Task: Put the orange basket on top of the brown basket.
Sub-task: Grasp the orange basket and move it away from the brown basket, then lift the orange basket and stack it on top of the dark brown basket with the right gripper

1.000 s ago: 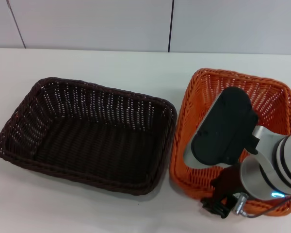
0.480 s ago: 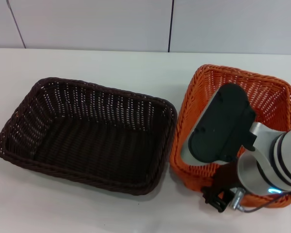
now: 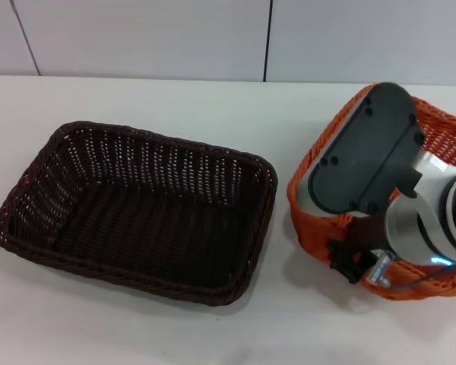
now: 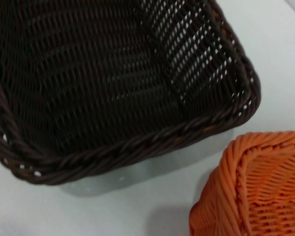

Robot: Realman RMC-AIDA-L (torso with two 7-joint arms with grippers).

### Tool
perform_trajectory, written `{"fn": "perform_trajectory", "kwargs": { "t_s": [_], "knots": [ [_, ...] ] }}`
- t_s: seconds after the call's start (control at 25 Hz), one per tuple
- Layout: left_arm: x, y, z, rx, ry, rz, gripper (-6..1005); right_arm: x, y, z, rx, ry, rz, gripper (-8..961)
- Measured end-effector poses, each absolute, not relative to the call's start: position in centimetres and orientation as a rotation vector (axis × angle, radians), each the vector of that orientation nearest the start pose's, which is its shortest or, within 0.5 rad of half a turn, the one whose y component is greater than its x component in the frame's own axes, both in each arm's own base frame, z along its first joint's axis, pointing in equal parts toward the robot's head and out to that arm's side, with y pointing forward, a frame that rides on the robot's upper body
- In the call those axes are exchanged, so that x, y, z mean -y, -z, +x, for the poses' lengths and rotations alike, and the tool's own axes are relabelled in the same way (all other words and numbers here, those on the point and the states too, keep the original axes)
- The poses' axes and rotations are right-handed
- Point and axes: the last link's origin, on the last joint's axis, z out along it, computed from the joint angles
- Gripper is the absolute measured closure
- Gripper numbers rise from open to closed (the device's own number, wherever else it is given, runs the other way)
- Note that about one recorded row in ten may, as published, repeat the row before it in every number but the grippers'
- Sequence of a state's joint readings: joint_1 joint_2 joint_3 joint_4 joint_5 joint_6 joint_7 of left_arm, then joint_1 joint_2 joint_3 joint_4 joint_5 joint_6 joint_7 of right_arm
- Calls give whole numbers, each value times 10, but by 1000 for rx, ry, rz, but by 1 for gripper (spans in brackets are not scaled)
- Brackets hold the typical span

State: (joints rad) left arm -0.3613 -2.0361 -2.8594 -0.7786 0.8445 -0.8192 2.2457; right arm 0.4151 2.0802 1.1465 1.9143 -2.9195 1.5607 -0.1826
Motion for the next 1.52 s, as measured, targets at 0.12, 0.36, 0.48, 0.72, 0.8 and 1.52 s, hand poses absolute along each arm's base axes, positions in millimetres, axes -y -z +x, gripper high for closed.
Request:
{"fn": "perform_trajectory", "kwargs": {
  "t_s": [0.12, 0.36, 0.48, 0.72, 0.8, 1.52],
  "knots": [
    [-312, -258, -402, 576, 773, -899, 397, -281, 27, 105, -461, 553, -2445, 819],
    [-311, -259, -402, 575, 772, -898, 397, -283, 21, 93, -385, 528, -2445, 816],
    [-311, -259, -402, 575, 773, -897, 397, -285, 11, 82, -295, 514, -2440, 815],
    [-311, -259, -401, 573, 777, -899, 397, -289, 1, 71, -192, 499, -2432, 812],
    [-311, -258, -401, 573, 777, -899, 397, -292, -1, 66, -112, 507, -2434, 811],
    [-307, -256, -402, 574, 779, -895, 397, -296, 7, 30, 548, 496, -2415, 804]
  ]
}}
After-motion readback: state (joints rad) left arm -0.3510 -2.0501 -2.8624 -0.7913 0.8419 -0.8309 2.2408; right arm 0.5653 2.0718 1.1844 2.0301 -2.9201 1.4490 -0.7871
